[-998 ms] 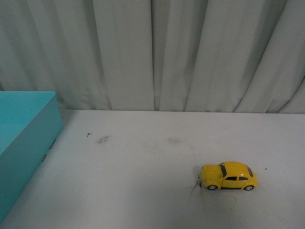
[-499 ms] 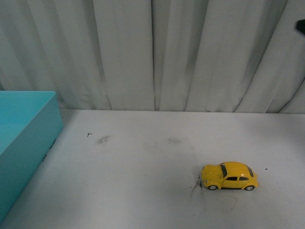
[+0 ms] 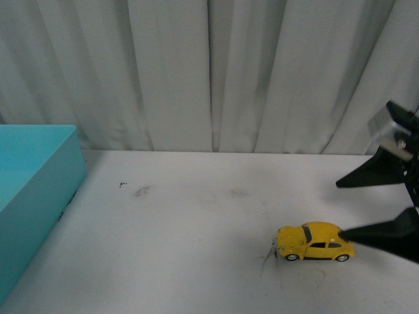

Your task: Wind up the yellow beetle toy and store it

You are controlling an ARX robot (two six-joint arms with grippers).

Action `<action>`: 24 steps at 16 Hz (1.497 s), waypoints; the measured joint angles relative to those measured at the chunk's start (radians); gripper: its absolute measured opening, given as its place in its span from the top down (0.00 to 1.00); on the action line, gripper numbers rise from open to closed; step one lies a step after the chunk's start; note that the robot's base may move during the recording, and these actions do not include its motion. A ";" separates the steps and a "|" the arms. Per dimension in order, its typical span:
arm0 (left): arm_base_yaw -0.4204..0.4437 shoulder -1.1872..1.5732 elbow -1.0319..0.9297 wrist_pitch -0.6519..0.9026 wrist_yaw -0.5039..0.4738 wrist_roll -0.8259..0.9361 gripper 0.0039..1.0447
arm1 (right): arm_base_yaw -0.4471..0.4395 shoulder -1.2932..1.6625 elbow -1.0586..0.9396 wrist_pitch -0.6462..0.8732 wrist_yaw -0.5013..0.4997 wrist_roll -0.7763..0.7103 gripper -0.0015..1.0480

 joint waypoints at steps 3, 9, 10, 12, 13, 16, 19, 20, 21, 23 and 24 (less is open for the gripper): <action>0.000 0.000 0.000 0.000 0.000 0.000 0.06 | 0.014 0.098 0.073 -0.136 0.077 -0.303 0.06; 0.000 0.000 0.000 0.000 0.000 0.000 0.06 | 0.072 0.218 0.215 -0.213 0.092 -0.443 0.06; 0.000 0.000 0.000 0.000 0.000 0.000 0.06 | 0.079 0.231 0.218 -0.208 0.114 -0.445 0.06; 0.000 0.000 0.000 0.000 0.000 0.000 0.06 | 0.077 0.262 0.242 -0.216 0.146 -0.450 0.06; 0.000 0.000 0.000 0.000 0.000 0.000 0.06 | 0.076 0.279 0.264 -0.219 0.146 -0.452 0.06; 0.000 0.000 0.000 0.000 0.000 0.000 0.06 | 0.079 0.281 0.281 -0.204 0.144 -0.441 0.06; 0.000 0.000 0.000 0.000 0.000 0.000 0.06 | 0.097 0.285 0.279 -0.181 0.146 -0.395 0.15; 0.000 0.000 0.000 0.000 0.000 0.000 0.06 | 0.097 0.285 0.276 -0.175 0.145 -0.388 0.20; 0.000 0.000 0.000 0.000 0.000 0.000 0.06 | 0.103 0.285 0.272 -0.168 0.146 -0.380 0.25; 0.000 0.000 0.000 0.000 0.000 0.000 0.06 | 0.102 0.285 0.261 -0.165 0.150 -0.373 0.46; 0.000 0.000 0.000 0.000 0.000 0.000 0.06 | 0.101 0.285 0.257 -0.162 0.148 -0.374 0.56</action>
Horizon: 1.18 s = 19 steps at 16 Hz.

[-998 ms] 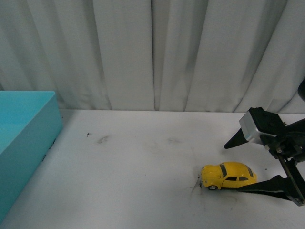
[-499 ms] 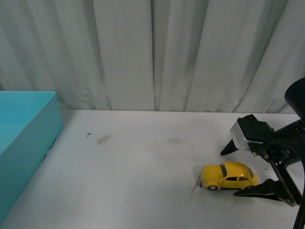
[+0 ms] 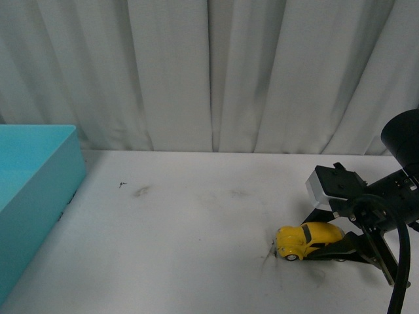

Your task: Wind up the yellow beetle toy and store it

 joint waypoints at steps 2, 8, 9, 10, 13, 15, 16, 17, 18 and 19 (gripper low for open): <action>0.000 0.000 0.000 0.000 0.000 0.000 0.06 | 0.000 0.000 -0.004 0.006 -0.005 0.000 0.60; 0.000 0.000 0.000 0.000 0.000 0.000 0.06 | -0.080 -0.003 -0.039 -0.016 -0.031 -0.105 0.60; 0.000 0.000 0.000 0.000 0.000 0.000 0.06 | -0.097 -0.007 -0.053 -0.026 -0.038 -0.124 0.60; 0.000 0.000 0.000 0.000 0.000 0.000 0.06 | -0.120 -0.009 -0.065 -0.034 -0.042 -0.136 0.60; 0.000 0.000 0.000 0.000 0.000 0.000 0.06 | -0.174 -0.014 -0.082 -0.060 -0.045 -0.153 0.60; 0.000 0.000 0.000 0.000 0.000 0.000 0.06 | -0.211 -0.015 -0.093 -0.067 -0.051 -0.158 0.60; 0.000 0.000 0.000 0.000 0.000 0.000 0.06 | -0.231 -0.022 -0.109 -0.059 -0.053 -0.159 0.60; 0.000 0.000 0.000 0.000 0.000 0.000 0.06 | -0.247 -0.027 -0.117 -0.058 -0.051 -0.159 0.60; 0.000 0.000 0.000 0.000 0.000 0.000 0.06 | -0.267 -0.033 -0.126 -0.056 -0.048 -0.159 0.60; 0.000 0.000 0.000 0.000 0.000 0.000 0.06 | -0.285 -0.042 -0.134 -0.061 -0.037 -0.159 0.60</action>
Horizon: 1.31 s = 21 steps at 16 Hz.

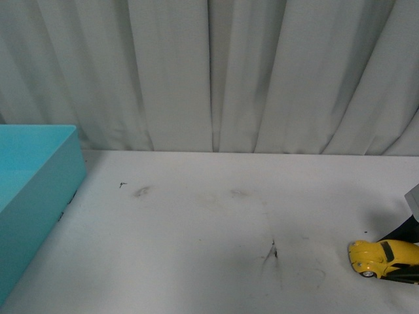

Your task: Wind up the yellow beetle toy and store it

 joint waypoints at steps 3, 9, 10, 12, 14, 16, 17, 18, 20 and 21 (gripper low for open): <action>0.000 0.000 0.000 0.000 0.000 0.000 0.06 | -0.027 -0.010 -0.007 -0.019 0.021 0.000 0.60; 0.000 0.000 0.000 0.000 0.000 0.000 0.06 | -0.042 -0.016 -0.021 0.018 0.050 0.001 0.23; 0.000 0.000 0.000 0.000 0.000 0.000 0.06 | -0.043 -0.016 -0.021 0.019 0.046 0.002 0.16; 0.000 0.000 0.000 0.000 0.000 0.000 0.06 | -0.043 -0.016 -0.021 0.015 0.045 0.003 0.05; 0.000 0.000 0.000 0.000 0.000 0.000 0.06 | -0.042 -0.016 -0.019 0.014 0.046 0.002 0.06; 0.000 0.000 0.000 0.000 0.000 0.000 0.06 | -0.042 -0.016 -0.019 0.014 0.047 0.002 0.06; 0.000 0.000 0.000 0.000 0.000 0.000 0.06 | -0.042 -0.016 -0.019 0.015 0.047 0.002 0.06; 0.000 0.000 0.000 0.000 0.000 0.000 0.06 | -0.041 -0.016 -0.019 0.015 0.047 0.002 0.06; 0.000 0.000 0.000 0.000 0.000 0.000 0.06 | -0.041 -0.016 -0.019 0.013 0.051 0.003 0.06; 0.000 0.000 0.000 0.000 0.000 0.000 0.06 | -0.041 -0.016 -0.019 0.013 0.051 0.003 0.06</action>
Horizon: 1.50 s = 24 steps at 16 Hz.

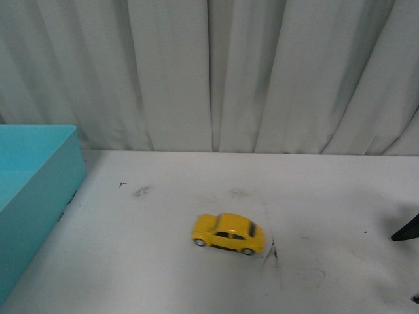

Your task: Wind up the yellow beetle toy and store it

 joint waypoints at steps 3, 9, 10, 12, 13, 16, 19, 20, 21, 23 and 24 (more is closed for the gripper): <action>0.000 0.000 0.000 0.000 0.000 0.000 0.06 | 0.001 0.000 0.003 -0.004 0.000 0.000 0.06; 0.000 0.000 0.000 0.000 0.000 0.000 0.06 | 0.003 0.004 0.008 -0.006 0.000 0.000 0.06; 0.000 0.000 0.000 0.000 0.000 0.000 0.06 | 0.008 0.004 0.008 0.001 -0.011 0.000 0.06; 0.000 0.000 0.000 0.000 0.000 0.000 0.06 | 0.020 0.003 0.008 0.023 -0.064 -0.002 0.06; 0.000 0.000 0.000 0.000 0.000 0.000 0.06 | 0.028 -0.003 0.008 0.047 -0.104 -0.002 0.06; 0.000 0.000 0.000 0.000 0.000 0.000 0.06 | 0.052 -0.081 0.011 0.167 -0.218 0.039 0.06; 0.000 0.000 0.000 0.000 0.000 0.000 0.06 | 0.058 -0.105 0.014 0.228 -0.257 0.129 0.06; 0.000 0.000 0.000 0.000 0.000 0.000 0.06 | 0.058 -0.105 0.014 0.226 -0.256 0.138 0.06; 0.000 0.000 0.000 0.000 0.000 0.000 0.06 | 0.058 -0.105 0.012 0.241 -0.256 0.147 0.06; 0.000 0.000 0.000 0.000 0.000 0.000 0.06 | 0.097 -0.103 -0.152 0.821 0.048 0.400 0.17; 0.000 0.000 0.000 0.000 0.000 0.000 0.06 | 0.122 -0.110 -0.305 1.098 0.240 0.638 0.26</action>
